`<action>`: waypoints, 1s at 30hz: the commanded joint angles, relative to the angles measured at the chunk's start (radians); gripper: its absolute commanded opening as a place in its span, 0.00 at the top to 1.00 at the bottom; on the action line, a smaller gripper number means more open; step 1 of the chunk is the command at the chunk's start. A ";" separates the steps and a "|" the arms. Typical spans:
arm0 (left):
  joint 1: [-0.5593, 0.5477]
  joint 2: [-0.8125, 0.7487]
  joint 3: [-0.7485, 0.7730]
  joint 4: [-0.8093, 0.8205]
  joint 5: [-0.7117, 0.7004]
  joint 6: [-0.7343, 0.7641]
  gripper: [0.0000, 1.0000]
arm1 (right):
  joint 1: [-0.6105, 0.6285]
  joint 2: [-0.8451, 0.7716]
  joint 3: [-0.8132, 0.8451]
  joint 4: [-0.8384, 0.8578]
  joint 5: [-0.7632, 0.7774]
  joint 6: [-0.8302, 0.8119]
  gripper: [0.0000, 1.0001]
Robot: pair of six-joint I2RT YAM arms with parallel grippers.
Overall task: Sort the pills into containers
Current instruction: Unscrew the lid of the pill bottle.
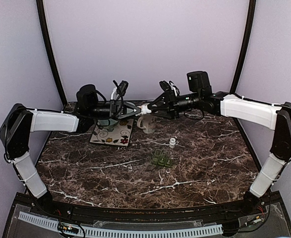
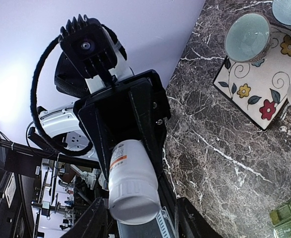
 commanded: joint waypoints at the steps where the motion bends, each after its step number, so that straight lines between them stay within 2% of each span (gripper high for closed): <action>1: -0.008 0.011 0.041 0.033 0.021 0.000 1.00 | 0.009 0.016 0.038 0.035 -0.016 0.000 0.54; 9: -0.008 0.035 0.062 0.024 0.032 0.005 1.00 | 0.009 0.035 0.060 0.033 -0.027 -0.004 0.58; 20: -0.009 0.054 0.071 0.044 0.026 -0.011 1.00 | 0.009 0.047 0.079 -0.017 -0.034 -0.060 0.90; 24: -0.008 0.073 0.055 0.171 0.033 -0.122 1.00 | 0.009 0.039 0.101 -0.101 -0.013 -0.183 0.99; 30: -0.007 0.129 0.072 0.462 0.061 -0.398 1.00 | 0.011 0.019 0.169 -0.239 0.023 -0.450 1.00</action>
